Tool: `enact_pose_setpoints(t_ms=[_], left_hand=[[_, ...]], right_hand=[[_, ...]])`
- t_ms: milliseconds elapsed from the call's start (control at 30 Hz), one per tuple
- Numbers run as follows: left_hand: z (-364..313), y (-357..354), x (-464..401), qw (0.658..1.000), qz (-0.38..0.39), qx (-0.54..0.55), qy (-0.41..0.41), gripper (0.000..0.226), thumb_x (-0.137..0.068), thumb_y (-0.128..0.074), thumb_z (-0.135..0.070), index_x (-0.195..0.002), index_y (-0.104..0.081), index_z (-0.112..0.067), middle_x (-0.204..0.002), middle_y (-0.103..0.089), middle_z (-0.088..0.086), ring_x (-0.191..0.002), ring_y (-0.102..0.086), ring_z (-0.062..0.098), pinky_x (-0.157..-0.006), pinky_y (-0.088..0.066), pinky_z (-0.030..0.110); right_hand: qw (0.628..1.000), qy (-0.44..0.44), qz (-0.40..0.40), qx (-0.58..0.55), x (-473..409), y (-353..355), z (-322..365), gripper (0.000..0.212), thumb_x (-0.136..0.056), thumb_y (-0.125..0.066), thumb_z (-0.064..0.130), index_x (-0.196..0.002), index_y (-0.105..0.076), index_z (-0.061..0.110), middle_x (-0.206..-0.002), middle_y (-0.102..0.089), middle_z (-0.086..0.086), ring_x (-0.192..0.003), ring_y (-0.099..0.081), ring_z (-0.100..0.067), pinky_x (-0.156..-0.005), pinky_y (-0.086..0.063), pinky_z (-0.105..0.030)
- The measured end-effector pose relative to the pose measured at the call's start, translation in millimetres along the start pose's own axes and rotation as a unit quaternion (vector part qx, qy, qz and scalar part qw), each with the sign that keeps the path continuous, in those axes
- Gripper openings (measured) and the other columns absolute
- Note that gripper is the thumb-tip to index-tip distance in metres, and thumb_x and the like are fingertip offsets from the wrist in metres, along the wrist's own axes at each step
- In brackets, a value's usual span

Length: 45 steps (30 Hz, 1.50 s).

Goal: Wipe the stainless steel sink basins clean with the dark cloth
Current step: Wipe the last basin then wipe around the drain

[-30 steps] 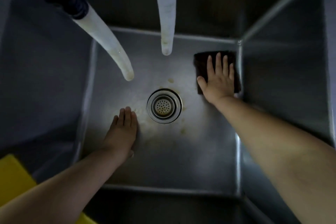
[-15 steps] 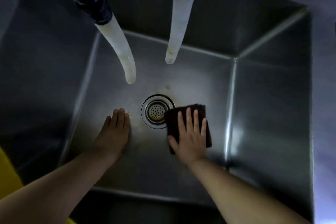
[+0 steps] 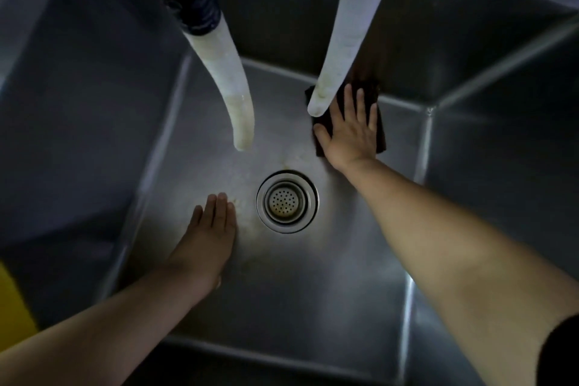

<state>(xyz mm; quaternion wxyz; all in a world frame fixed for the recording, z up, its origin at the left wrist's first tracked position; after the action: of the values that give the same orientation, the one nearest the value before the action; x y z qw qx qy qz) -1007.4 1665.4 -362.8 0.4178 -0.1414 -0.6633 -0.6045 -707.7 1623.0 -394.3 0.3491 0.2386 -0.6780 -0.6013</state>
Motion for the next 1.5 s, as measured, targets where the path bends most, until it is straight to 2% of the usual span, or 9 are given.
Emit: enact_pose_setpoints(t_ms=[400, 667, 867, 933, 1067, 1133, 1267, 1367, 1500], left_hand=[[-2, 9, 3, 1.000, 0.019, -0.015, 0.011, 0.130, -0.069, -0.078, -0.035, -0.139, 0.023, 0.008, -0.150, 0.022, 0.030, -0.141, 0.013, 0.044, -0.116, -0.002, 0.046], [-1, 12, 6, 1.000, 0.023, -0.006, 0.010, 0.131, -0.067, -0.080, -0.032, -0.140, 0.021, 0.007, -0.152, 0.019, 0.028, -0.142, 0.010, 0.041, -0.116, -0.003, 0.044], [20, 52, 29, 1.000, -0.022, 0.022, -0.006, 0.093, -0.084, -0.064, -0.021, -0.149, 0.001, -0.003, -0.158, 0.010, 0.012, -0.146, 0.001, 0.025, -0.118, -0.009, 0.040], [39, 71, 47, 0.999, -0.050, -0.009, -0.005, 0.075, -0.090, -0.053, -0.021, -0.149, -0.010, -0.007, -0.159, 0.004, 0.010, -0.146, -0.001, 0.023, -0.118, -0.010, 0.040], [80, 85, 92, 0.995, -0.091, -0.019, 0.028, 0.037, -0.089, -0.053, -0.023, -0.125, -0.045, -0.017, -0.129, -0.050, 0.004, -0.116, -0.051, 0.024, -0.090, -0.044, 0.037], [95, 85, 110, 0.994, -0.104, 0.003, 0.040, 0.027, -0.090, -0.051, -0.027, -0.116, -0.046, -0.022, -0.117, -0.055, -0.001, -0.105, -0.058, 0.022, -0.080, -0.047, 0.035], [109, 76, 119, 0.989, -0.141, -0.011, 0.041, 0.024, -0.091, -0.045, -0.037, -0.112, -0.045, -0.025, -0.112, -0.059, -0.002, -0.103, -0.058, 0.021, -0.085, -0.044, 0.034], [108, 68, 112, 0.980, -0.195, -0.014, 0.041, 0.027, -0.090, -0.043, -0.041, -0.113, -0.048, -0.028, -0.109, -0.060, -0.003, -0.100, -0.059, 0.020, -0.083, -0.042, 0.032], [108, 64, 110, 0.975, -0.217, 0.004, 0.043, 0.030, -0.075, -0.064, -0.042, -0.098, -0.063, -0.022, -0.084, -0.066, 0.001, -0.076, -0.064, 0.027, -0.067, -0.047, 0.034]], right_hand=[[0.978, 0.204, 0.020, -0.025, 69, -7, 56, 0.064, -0.090, -0.027, 0.038, -0.150, -0.007, 0.029, -0.159, -0.005, -0.001, -0.146, 0.004, -0.022, -0.116, 0.012, -0.039], [0.999, -0.050, 0.008, -0.004, 33, -1, -29, 0.061, -0.096, -0.023, 0.042, -0.150, 0.001, 0.027, -0.159, 0.004, -0.003, -0.146, 0.008, -0.023, -0.116, 0.007, -0.043], [0.985, -0.147, 0.063, -0.058, 41, 6, 24, 0.065, -0.097, -0.025, 0.044, -0.150, 0.007, 0.024, -0.158, 0.014, -0.008, -0.143, 0.017, -0.029, -0.114, 0.011, -0.050], [0.990, -0.119, 0.057, -0.053, 44, 8, 53, 0.066, -0.097, -0.026, 0.044, -0.150, 0.007, 0.023, -0.158, 0.012, -0.009, -0.143, 0.017, -0.030, -0.115, 0.010, -0.051], [0.999, -0.023, 0.038, -0.032, 51, 6, 122, 0.066, -0.097, -0.025, 0.045, -0.151, 0.004, 0.020, -0.158, 0.007, -0.012, -0.144, 0.012, -0.034, -0.115, 0.007, -0.053], [0.998, 0.043, 0.031, -0.027, 58, 3, 162, 0.067, -0.095, -0.026, 0.047, -0.151, 0.001, 0.020, -0.158, 0.003, -0.014, -0.144, 0.008, -0.035, -0.113, 0.007, -0.053], [0.983, 0.178, 0.037, -0.029, 79, -8, 232, 0.069, -0.093, -0.032, 0.045, -0.151, -0.004, 0.021, -0.158, -0.001, -0.014, -0.144, 0.007, -0.035, -0.113, 0.008, -0.052], [0.966, 0.256, 0.030, -0.015, 69, -8, 227, 0.065, -0.095, -0.032, 0.045, -0.151, -0.006, 0.025, -0.159, -0.002, -0.008, -0.145, 0.007, -0.031, -0.113, 0.014, -0.046], [0.982, 0.184, 0.019, -0.029, 37, 0, 156, 0.063, -0.096, -0.030, 0.047, -0.151, -0.007, 0.027, -0.159, -0.001, -0.005, -0.145, 0.006, -0.028, -0.116, 0.006, -0.047]])
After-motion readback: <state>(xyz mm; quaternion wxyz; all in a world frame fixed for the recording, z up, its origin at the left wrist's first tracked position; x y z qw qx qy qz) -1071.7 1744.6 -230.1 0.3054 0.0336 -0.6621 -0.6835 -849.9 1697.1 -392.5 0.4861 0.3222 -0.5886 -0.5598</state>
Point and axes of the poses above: each hand's wrist, its own x-axis away from the middle knuckle, its own y-axis out of the back of the hand, z = x × y, the point moved 1 cm from there along -x, towards the middle knuckle
